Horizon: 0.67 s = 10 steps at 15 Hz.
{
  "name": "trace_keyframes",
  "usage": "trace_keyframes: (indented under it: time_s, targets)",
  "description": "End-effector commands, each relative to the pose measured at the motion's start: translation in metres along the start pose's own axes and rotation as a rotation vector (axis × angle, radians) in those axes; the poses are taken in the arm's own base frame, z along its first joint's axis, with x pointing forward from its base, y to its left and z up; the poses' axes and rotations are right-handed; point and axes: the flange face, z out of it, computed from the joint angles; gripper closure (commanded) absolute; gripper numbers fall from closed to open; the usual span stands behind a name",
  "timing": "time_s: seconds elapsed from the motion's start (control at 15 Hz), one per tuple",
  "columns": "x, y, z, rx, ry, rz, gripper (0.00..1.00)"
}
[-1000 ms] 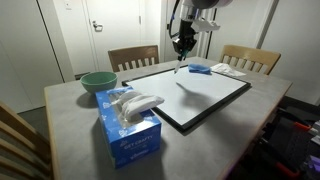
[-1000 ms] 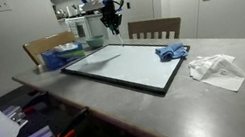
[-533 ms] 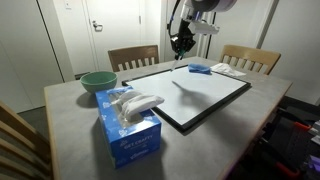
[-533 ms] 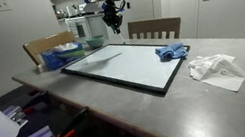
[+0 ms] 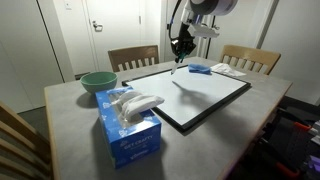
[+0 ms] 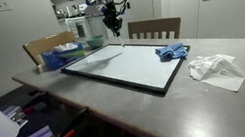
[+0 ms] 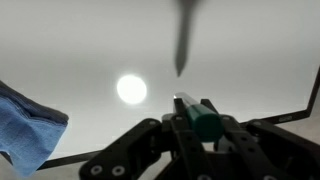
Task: Use the marker in the bowl to draw a circle on the white board then put it back
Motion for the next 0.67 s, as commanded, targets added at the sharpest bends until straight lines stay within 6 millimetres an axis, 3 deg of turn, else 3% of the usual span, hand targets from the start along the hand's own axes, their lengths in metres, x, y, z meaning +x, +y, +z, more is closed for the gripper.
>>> trace_keyframes:
  time_s: [0.0, 0.6]
  targets:
    - [-0.0043, 0.0037, 0.0075, 0.018, 0.008, -0.006, 0.95]
    - [-0.0103, 0.0081, 0.0167, 0.016, -0.003, 0.003, 0.95]
